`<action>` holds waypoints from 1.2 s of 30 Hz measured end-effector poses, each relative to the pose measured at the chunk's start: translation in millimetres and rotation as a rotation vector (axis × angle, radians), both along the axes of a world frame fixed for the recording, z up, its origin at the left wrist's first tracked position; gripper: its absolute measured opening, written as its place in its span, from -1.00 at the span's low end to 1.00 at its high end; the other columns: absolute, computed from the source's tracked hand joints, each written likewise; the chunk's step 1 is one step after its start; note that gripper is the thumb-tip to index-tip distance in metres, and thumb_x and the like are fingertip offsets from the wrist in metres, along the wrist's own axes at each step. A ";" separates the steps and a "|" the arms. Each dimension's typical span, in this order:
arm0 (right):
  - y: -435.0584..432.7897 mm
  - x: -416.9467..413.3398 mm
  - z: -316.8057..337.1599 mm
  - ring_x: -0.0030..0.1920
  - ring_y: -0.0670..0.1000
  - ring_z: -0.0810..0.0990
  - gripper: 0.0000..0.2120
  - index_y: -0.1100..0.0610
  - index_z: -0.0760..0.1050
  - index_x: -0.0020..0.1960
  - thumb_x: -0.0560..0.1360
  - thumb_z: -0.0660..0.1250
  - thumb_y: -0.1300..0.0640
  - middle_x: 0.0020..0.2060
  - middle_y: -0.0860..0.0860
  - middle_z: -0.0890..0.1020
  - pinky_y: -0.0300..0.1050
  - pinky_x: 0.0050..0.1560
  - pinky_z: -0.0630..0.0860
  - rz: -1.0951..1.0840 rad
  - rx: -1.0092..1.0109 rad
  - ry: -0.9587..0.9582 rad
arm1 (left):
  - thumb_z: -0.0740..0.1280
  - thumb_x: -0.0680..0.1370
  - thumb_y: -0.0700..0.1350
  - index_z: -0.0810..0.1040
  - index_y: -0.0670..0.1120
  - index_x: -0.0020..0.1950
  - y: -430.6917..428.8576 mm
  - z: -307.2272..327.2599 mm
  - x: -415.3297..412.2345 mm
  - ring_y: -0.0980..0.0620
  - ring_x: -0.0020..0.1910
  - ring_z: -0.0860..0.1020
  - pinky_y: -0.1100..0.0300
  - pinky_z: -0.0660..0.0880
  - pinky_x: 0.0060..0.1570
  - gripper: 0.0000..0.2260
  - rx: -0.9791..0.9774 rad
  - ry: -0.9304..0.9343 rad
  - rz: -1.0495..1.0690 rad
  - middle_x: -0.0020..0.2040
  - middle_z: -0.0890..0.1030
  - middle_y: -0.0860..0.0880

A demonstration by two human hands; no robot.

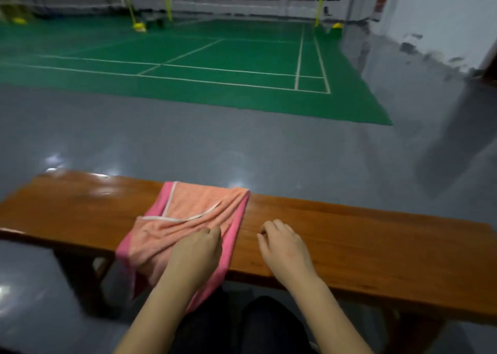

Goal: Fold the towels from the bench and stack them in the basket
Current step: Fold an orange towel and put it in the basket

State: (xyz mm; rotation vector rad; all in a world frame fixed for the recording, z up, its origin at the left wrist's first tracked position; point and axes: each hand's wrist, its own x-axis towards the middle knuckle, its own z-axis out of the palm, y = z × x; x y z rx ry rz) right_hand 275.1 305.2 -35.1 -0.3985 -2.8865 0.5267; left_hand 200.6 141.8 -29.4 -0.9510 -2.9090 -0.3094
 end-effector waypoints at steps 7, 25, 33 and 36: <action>-71.6 -58.3 -39.4 0.17 0.08 0.46 -0.76 0.13 0.45 0.13 0.62 0.09 0.03 0.10 0.06 0.52 -0.02 0.16 0.36 0.169 -0.045 -0.069 | 0.06 0.63 -0.02 0.43 -0.07 0.09 -81.5 -36.3 -39.6 -0.10 0.08 0.55 0.09 0.30 -0.20 -0.79 -0.094 -0.137 0.213 0.12 0.57 -0.06; -85.0 -159.6 -84.8 0.20 0.15 0.43 -0.69 0.02 0.35 0.30 0.61 0.10 -0.07 0.18 0.09 0.46 0.00 0.12 0.38 0.022 -0.172 -0.228 | 0.10 0.53 -0.01 0.52 -0.07 0.10 -54.6 -107.2 -131.0 -0.16 0.01 0.49 -0.03 0.41 -0.08 -0.71 0.004 -0.075 0.147 0.04 0.52 -0.10; -68.8 -168.6 -75.9 -0.22 0.10 0.56 -0.53 0.12 0.45 -0.21 0.53 0.15 -0.29 -0.28 0.09 0.56 -0.07 -0.21 0.50 -0.264 -0.945 -0.098 | 0.09 0.56 0.11 0.41 -0.05 -0.04 -44.0 -59.3 -102.3 -0.17 -0.07 0.54 0.03 0.35 -0.20 -0.75 0.126 -0.165 0.077 -0.05 0.56 -0.09; -62.9 -164.5 -82.5 -0.21 0.09 0.58 -0.60 0.28 0.47 0.00 0.45 0.42 -0.06 -0.20 0.13 0.56 -0.03 -0.14 0.54 -0.412 -1.249 -0.024 | 0.11 0.58 0.18 0.39 -0.02 -0.05 -38.0 -56.3 -69.0 -0.09 -0.09 0.54 0.04 0.35 -0.18 -0.72 0.133 -0.468 -0.157 -0.10 0.59 -0.07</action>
